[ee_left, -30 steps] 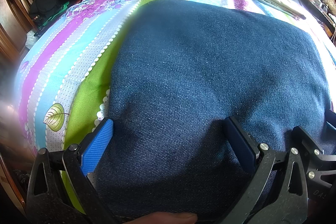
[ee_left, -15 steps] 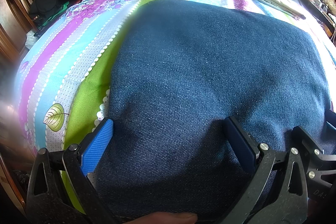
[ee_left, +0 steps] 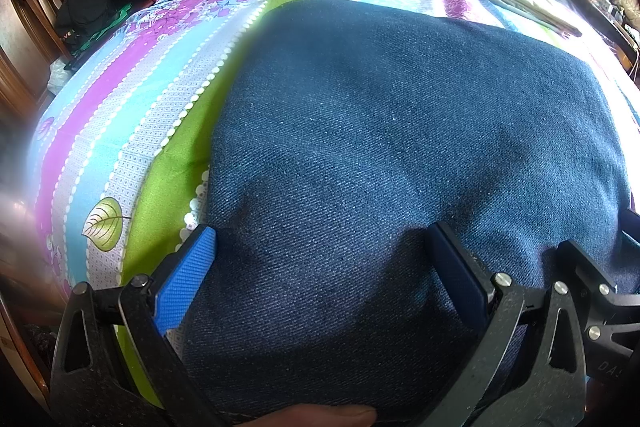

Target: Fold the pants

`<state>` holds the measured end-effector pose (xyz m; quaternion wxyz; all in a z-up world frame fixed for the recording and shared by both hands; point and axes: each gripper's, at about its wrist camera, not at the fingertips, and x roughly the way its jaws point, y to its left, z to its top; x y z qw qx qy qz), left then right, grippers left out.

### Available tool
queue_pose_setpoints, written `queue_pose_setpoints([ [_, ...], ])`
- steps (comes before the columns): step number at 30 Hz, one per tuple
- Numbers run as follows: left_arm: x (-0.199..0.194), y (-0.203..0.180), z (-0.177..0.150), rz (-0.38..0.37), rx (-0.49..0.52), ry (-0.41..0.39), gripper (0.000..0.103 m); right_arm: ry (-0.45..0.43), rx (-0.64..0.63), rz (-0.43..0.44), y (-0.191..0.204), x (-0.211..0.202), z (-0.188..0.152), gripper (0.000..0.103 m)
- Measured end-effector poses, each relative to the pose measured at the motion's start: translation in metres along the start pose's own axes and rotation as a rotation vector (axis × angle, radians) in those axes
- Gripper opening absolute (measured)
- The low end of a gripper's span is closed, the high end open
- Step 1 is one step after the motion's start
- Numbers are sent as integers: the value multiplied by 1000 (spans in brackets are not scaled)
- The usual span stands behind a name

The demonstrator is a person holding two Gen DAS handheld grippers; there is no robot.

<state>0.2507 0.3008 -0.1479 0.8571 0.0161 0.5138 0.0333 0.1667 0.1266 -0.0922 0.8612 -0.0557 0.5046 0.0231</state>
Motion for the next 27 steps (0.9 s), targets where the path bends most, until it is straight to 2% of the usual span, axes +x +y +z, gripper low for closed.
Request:
queue_pose_setpoints([
  [27,-1,-1,-1,1,-2,-1,103,8,-2,2,2,2,-1,103],
])
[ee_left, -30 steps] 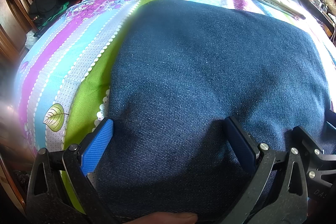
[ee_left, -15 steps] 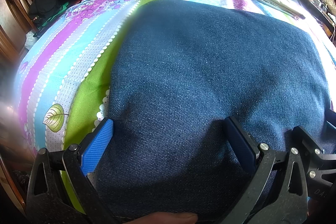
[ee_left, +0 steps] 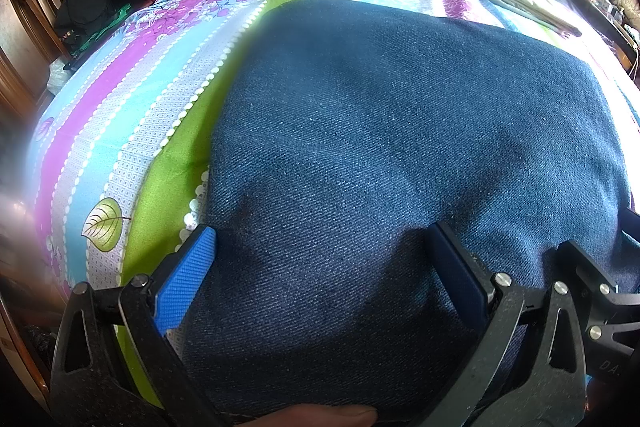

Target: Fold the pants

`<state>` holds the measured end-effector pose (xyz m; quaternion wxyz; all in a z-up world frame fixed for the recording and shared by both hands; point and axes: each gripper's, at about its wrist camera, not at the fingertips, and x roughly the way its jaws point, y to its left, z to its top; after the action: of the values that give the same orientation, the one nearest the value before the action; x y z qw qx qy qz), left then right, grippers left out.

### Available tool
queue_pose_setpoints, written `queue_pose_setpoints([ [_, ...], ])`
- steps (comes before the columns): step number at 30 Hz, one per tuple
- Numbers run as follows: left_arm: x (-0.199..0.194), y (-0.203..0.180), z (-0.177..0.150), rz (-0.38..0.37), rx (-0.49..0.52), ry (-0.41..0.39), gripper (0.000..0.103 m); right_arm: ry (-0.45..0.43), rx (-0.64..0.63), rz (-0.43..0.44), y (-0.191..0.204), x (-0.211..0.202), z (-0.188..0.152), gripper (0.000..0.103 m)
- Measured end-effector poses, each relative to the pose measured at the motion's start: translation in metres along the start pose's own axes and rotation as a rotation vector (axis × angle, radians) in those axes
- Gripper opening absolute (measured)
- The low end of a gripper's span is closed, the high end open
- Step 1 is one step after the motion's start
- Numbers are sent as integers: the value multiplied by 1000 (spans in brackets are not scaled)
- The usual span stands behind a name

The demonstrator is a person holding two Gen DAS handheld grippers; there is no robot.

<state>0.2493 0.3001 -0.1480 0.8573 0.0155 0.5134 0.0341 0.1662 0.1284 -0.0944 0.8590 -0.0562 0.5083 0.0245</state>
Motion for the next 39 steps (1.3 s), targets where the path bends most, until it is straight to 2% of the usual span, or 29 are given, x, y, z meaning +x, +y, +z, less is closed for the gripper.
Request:
queue_pose_setpoints([
  [39,0,0,0,-1,1,-1,103,0,-1,4,-3,0,1,103],
])
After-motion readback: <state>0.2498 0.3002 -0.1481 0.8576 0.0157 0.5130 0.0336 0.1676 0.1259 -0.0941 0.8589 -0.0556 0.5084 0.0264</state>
